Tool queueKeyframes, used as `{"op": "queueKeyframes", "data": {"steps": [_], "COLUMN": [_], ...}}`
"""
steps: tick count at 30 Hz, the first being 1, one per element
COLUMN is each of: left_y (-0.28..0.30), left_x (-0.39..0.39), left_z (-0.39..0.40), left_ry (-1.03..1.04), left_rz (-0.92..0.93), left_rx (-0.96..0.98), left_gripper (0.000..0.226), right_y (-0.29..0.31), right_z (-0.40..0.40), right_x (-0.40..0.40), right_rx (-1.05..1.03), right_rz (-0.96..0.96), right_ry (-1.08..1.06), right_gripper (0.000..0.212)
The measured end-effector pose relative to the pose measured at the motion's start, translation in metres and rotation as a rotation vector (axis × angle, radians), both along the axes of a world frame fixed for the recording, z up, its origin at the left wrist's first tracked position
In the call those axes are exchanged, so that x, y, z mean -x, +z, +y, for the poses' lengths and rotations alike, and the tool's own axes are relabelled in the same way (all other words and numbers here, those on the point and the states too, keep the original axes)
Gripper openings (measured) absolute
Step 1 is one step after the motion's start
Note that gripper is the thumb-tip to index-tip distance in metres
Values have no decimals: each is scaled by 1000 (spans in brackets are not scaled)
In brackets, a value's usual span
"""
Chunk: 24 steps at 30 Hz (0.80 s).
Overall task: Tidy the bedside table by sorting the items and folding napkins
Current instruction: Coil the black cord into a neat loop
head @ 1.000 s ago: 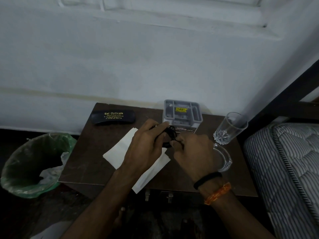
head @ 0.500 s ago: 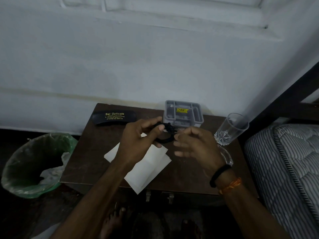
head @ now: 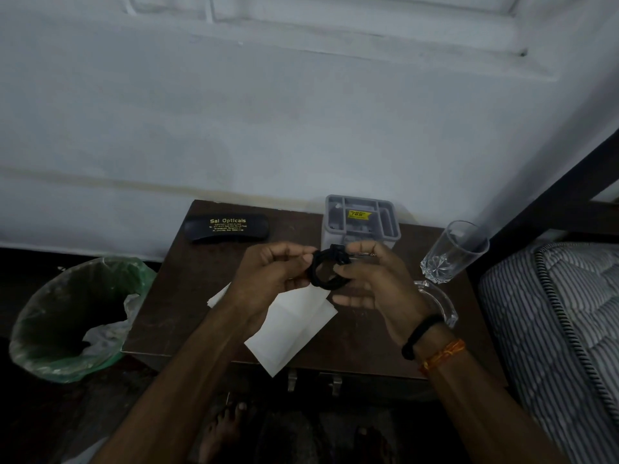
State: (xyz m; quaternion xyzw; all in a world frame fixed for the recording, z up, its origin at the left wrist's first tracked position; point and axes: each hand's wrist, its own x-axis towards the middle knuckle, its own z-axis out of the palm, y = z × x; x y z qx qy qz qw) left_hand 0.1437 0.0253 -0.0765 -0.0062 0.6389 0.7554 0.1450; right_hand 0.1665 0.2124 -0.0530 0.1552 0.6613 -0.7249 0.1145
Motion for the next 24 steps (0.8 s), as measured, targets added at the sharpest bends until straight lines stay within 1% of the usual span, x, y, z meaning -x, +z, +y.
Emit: {"op": "queueKeyframes", "data": {"steps": [2,5,8,12,16,18,22,24], "left_y": [0,1,3,4,1,-2,-12,-15], "left_x": [-2,-3,-3,-3,0,3,8,9], "left_z": [1,0,-2,-5,-13,-20,-40,-44], "left_ry": [-28,-22,-4,41,45,33,14,-26], "left_rz": [15,88,119,147,134,104,131,129], "left_rx": [49,174,269,355,477,591,951,1030], "left_gripper": [15,11,9,12,10,15,29,34], "right_y": [-1,0,-1,-5,-14,-22,-39,-48], "right_z": [-4,-7,-7,-8,-15,-21,-36,-45], "right_x": [-1,-1,0,1,4,5,14,24], "right_rx": [-44,-95,-47,28,34,19,-24,-27], "right_rz": [9,43,6,-17,-32,-48,-79,-106], "right_ry": [83,172,166,192,161,123,5,-67], "right_gripper": [30,24,23,30,32,32,30,28]}}
